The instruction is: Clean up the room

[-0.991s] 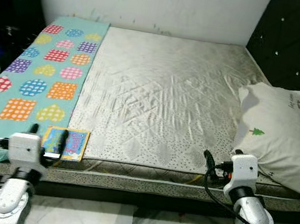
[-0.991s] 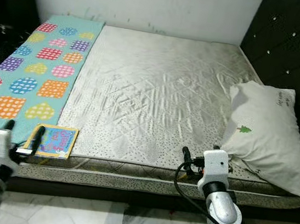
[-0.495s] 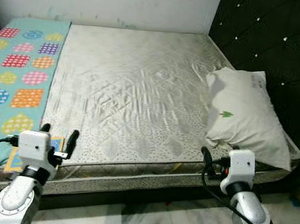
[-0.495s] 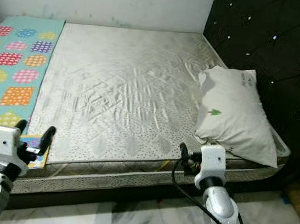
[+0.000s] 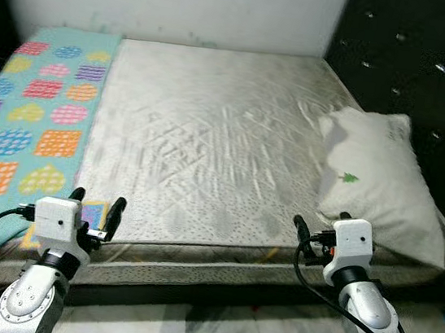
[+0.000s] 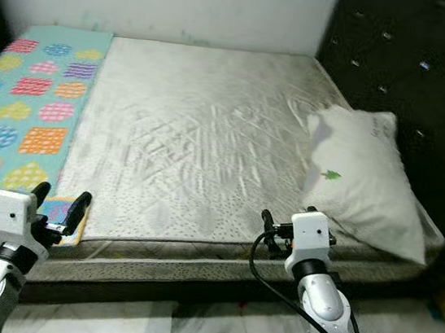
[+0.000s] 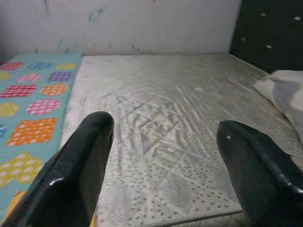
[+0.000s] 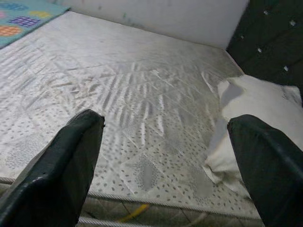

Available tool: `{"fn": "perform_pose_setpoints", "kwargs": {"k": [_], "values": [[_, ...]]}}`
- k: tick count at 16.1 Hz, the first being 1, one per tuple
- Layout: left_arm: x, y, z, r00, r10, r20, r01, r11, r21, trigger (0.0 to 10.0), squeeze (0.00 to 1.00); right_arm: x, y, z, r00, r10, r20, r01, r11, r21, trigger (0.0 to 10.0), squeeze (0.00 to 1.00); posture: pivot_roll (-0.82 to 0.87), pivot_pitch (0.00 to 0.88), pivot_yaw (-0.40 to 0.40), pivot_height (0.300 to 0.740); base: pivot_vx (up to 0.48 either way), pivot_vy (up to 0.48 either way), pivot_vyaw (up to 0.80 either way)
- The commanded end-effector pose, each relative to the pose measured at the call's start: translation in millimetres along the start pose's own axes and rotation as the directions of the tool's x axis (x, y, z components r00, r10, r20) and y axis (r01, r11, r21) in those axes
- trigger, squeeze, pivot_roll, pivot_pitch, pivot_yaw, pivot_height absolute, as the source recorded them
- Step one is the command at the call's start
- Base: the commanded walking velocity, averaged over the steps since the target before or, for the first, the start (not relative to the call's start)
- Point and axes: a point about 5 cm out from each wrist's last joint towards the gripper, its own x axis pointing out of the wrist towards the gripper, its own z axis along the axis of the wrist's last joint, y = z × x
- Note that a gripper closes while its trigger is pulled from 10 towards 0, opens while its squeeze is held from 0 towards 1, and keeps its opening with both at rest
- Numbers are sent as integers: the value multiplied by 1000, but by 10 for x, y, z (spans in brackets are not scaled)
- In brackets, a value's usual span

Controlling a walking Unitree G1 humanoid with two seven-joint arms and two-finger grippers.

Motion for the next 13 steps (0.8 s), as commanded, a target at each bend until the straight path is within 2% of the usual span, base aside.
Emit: {"fn": "perform_pose_setpoints", "kwargs": {"k": [1,5,13], "values": [[-17,2,6,1000,-3,-9,3,1000,-1,10000,0,8,-29,53,1000,-14,18,15,1000,-9,10000,0,-71,0,-36,740,0,0,650],[-6,0,16,1000,-4,-9,4,1000,0,10000,0,28,-34,76,1000,-16,25,16,1000,-12,10000,0,-68,0,-38,740,184,0,595],[23,-17,16,1000,-15,-9,14,1000,-7,10000,0,40,-70,92,999,-32,28,33,999,-28,10000,0,-73,0,-39,740,288,0,0]]}}
